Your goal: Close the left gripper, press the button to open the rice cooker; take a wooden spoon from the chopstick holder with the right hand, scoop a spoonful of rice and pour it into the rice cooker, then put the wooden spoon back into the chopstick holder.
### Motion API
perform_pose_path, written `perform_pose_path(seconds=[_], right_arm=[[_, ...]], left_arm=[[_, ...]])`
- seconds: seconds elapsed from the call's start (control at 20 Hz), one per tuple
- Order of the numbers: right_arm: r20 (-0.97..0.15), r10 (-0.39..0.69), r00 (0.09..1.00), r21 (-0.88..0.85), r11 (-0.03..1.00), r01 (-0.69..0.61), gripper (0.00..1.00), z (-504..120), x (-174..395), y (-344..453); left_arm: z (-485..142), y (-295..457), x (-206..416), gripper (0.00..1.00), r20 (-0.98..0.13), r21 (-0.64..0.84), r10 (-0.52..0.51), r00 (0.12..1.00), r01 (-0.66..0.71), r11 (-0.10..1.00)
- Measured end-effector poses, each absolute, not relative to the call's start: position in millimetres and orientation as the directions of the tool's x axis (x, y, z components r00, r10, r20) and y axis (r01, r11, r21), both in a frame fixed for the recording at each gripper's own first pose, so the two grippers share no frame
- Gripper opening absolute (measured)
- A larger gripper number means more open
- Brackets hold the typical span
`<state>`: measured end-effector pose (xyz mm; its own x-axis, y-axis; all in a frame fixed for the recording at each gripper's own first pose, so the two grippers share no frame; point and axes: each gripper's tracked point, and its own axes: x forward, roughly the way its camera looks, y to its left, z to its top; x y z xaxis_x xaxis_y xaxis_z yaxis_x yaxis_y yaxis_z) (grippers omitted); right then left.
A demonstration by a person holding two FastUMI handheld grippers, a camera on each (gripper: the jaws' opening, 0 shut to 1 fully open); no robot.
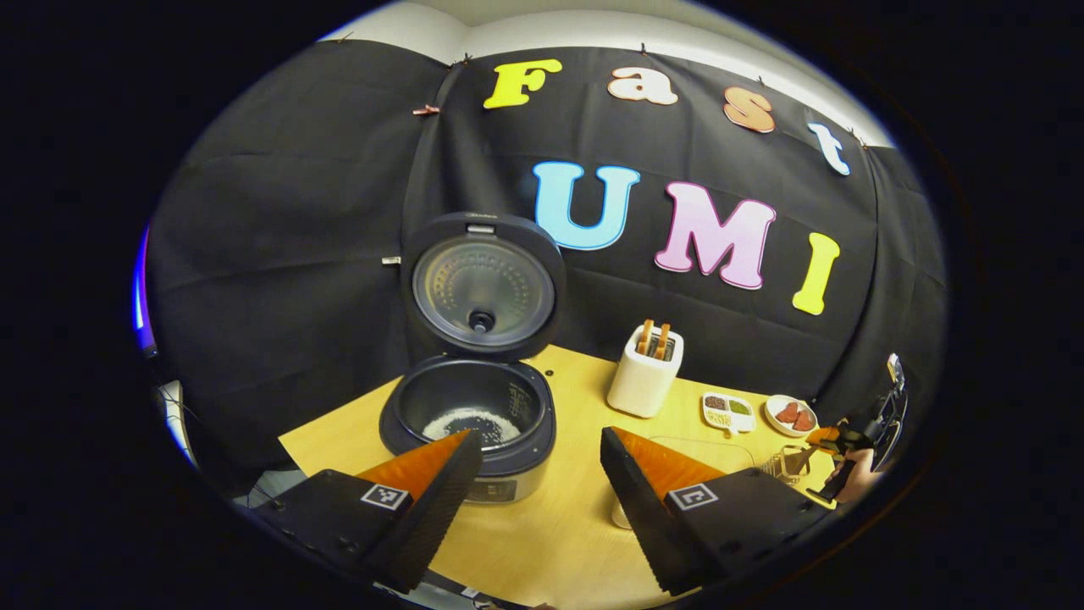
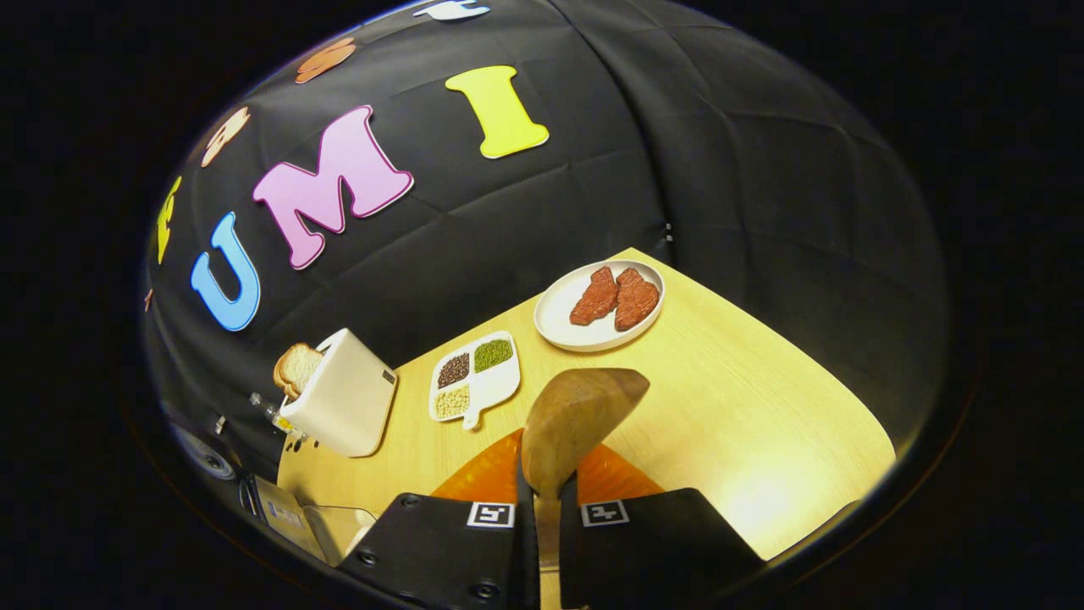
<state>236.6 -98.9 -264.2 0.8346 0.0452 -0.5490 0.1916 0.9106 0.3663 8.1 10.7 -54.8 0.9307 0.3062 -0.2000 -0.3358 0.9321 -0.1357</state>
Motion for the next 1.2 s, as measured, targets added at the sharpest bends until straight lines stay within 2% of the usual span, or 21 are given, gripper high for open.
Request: perform_pose_path(seconds=[0.2,0.3,0.35,0.4,0.45,0.5,0.6,0.7,0.85,1.1,1.15,1.2], right_arm=[[-0.535,0.050,0.844,0.329,0.932,0.153,0.20,-254.2,229.8,-92.0],[-0.532,0.063,0.845,0.316,0.940,0.129,0.38,-249.6,222.3,-87.5],[-0.528,0.060,0.847,0.304,0.945,0.122,0.37,-244.3,216.8,-88.2],[-0.518,0.049,0.854,0.286,0.951,0.119,0.47,-238.7,213.1,-90.9],[-0.505,0.041,0.862,0.274,0.955,0.115,0.47,-232.1,209.6,-92.1],[-0.495,0.049,0.867,0.274,0.956,0.102,0.58,-225.8,205.9,-88.1],[-0.504,0.017,0.863,0.241,0.963,0.122,1.00,-223.7,194.4,-94.7],[-0.499,-0.018,0.867,0.219,0.965,0.146,0.97,-215.1,185.8,-100.0],[-0.455,-0.069,0.888,0.183,0.969,0.169,0.99,-192.5,166.8,-104.8],[-0.433,-0.082,0.898,0.079,0.989,0.129,0.99,-174.3,125.9,-90.3],[-0.429,-0.082,0.899,0.061,0.991,0.120,0.99,-172.0,116.1,-85.2],[-0.431,-0.076,0.899,0.050,0.993,0.108,0.99,-171.3,107.7,-77.9]], left_arm=[[-16.5,41.0,16.7,0.95,-0.118,-0.114,0.355,0.927,-0.368,0.923],[14.9,51.8,22.8,0.95,-0.050,-0.097,0.362,0.931,-0.365,0.926],[28.6,55.2,26.5,0.95,-0.020,-0.081,0.354,0.935,-0.355,0.932],[40.3,57.1,31.7,0.95,0.002,-0.058,0.336,0.942,-0.335,0.940],[50.4,60.6,36.8,0.95,0.022,-0.034,0.321,0.947,-0.320,0.947],[60.3,65.1,41.7,0.96,0.039,-0.017,0.310,0.950,-0.310,0.951],[74.5,74.5,50.8,0.95,0.077,-0.001,0.293,0.953,-0.294,0.956],[85.5,91.1,61.6,0.95,0.105,-0.007,0.298,0.949,-0.299,0.954],[101.3,117.4,80.8,0.95,0.157,-0.005,0.296,0.942,-0.299,0.954],[126.6,156.9,124.4,0.95,0.231,0.031,0.263,0.937,-0.277,0.960],[126.9,161.6,135.7,0.92,0.235,0.058,0.250,0.939,-0.270,0.961],[127.4,164.3,147.1,0.95,0.236,0.077,0.236,0.943,-0.260,0.963]])
